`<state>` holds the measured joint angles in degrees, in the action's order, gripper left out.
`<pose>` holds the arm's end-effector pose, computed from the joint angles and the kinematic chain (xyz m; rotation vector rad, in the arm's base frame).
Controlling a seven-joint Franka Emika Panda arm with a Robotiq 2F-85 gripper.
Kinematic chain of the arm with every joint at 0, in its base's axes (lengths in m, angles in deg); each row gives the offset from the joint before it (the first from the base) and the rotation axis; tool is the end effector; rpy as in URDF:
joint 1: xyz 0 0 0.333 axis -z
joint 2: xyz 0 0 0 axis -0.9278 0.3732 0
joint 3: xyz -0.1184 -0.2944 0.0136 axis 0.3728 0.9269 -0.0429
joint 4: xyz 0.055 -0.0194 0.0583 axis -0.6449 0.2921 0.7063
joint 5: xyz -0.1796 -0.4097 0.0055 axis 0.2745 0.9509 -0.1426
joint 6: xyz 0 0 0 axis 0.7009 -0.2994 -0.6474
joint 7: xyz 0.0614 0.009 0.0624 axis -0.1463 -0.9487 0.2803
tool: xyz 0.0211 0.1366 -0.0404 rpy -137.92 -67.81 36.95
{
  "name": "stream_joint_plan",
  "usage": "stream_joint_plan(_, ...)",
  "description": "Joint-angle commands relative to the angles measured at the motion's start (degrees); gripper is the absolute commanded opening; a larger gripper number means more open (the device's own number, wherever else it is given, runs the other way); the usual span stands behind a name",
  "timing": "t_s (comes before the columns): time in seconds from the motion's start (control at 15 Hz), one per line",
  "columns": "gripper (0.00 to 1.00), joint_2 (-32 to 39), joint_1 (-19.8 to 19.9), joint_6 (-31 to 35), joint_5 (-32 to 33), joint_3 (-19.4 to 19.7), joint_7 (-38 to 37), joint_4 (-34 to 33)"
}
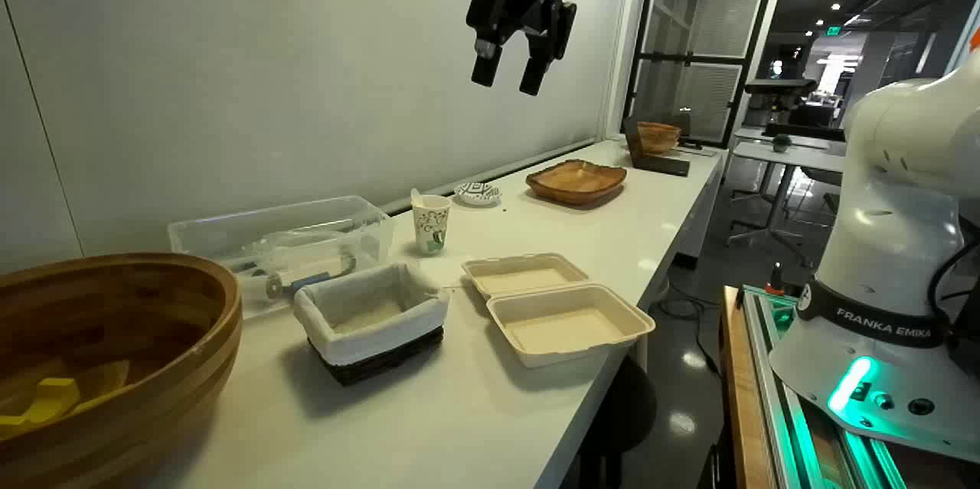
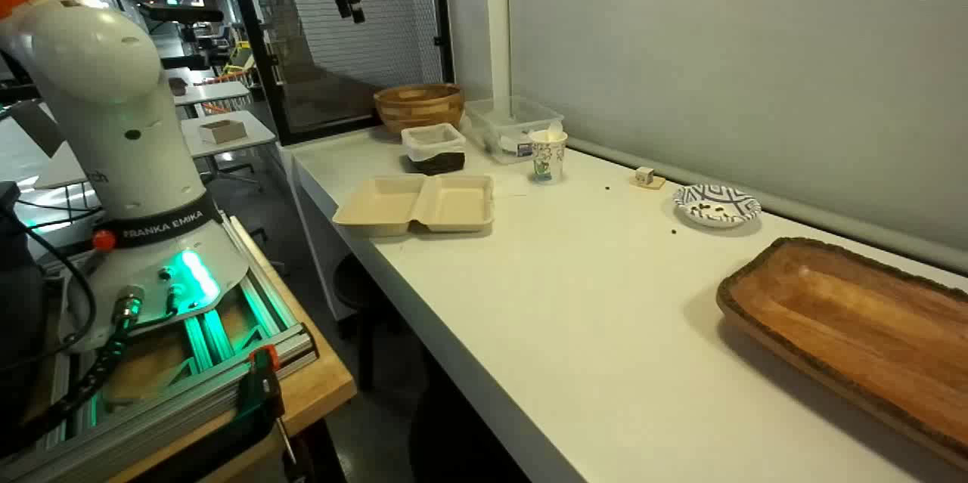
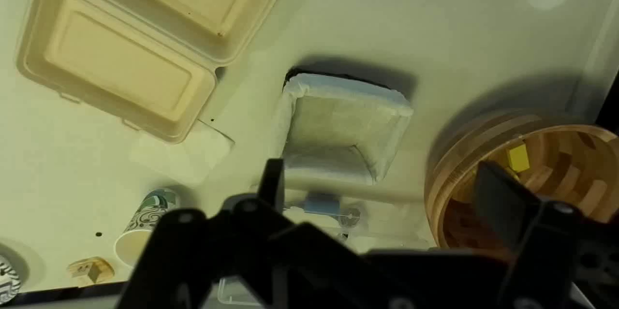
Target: Close the take-away food packet
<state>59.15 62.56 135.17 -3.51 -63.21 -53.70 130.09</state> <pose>0.4426 0.2058 0.4501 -3.0389 0.2052 -0.3433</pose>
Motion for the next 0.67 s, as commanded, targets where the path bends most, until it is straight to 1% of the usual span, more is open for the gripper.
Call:
stream_joint_plan(0.0,1.00,0.1,-0.8,-0.1,0.5,0.7,-0.4,-0.1)
stream_joint_plan(0.13,1.00,0.1,-0.8,-0.1,0.5,0.7,-0.4,-0.1)
stream_joint_plan(0.27,1.00,0.2,-0.8,0.8,-1.0,2.3,0.7,0.5)
stream_joint_plan(0.33,1.00,-0.1,-0.5,2.0,-1.7,3.4,1.0,1.4)
stream_joint_plan(0.6,1.00,-2.1,1.7,2.7,-4.1,8.8,0.4,5.1)
